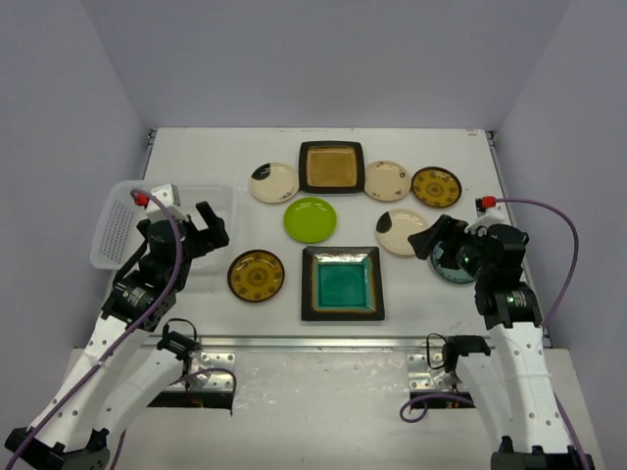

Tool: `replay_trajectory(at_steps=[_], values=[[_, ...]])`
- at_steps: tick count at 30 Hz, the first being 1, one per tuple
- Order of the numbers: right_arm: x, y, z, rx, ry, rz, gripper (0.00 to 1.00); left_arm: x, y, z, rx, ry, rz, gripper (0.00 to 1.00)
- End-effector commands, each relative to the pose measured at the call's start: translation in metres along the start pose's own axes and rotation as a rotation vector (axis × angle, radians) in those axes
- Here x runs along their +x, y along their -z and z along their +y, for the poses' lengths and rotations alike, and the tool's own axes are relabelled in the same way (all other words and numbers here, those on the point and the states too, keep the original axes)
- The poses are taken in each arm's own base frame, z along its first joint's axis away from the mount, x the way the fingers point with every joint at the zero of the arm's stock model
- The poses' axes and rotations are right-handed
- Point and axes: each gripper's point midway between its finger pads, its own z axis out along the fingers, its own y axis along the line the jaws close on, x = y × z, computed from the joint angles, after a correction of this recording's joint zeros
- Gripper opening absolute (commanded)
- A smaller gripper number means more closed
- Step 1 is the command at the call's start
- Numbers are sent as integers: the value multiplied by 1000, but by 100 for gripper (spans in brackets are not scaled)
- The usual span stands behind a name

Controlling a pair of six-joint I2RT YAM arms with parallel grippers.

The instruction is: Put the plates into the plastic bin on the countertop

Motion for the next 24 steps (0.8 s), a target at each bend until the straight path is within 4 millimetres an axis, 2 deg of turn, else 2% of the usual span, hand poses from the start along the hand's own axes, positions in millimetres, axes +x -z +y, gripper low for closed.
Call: replay_trajectory(at_steps=[1,6,9,12,13,16,17,18,21,23,24], values=[[-10,-1,-6,56,-22,-30,99,-10,-1,-5,24,21,-35,100],[-9,-7,-19,112,-94,-69,99,-9,-1,-6,34,18,-32,100],[-8,-16,-16,81,-177,-102,99,-7,-2,-9,46,13,-24,100],[0,-33,6,-74,-325,-86,99,-6,-3,-9,49,9,-20,100],[-10,-35,23,-177,-333,-108,99,-7,-3,-9,45,11,-21,100],[-1,-64,50,-292,-492,-1,99,-8,-4,-7,42,13,-22,100],[-7,-72,61,-320,-480,-9,99,-8,-4,-6,40,15,-23,100],[-11,-84,66,-305,-472,-22,99,-8,-4,-6,42,15,-22,100],[-14,-127,106,-316,-454,-3,99,-7,-4,-5,42,14,-22,100],[-13,-149,115,-313,-481,6,99,-8,-4,-4,37,15,-25,100],[-20,-164,122,-307,-506,-25,99,-8,-4,-3,33,17,-27,100]])
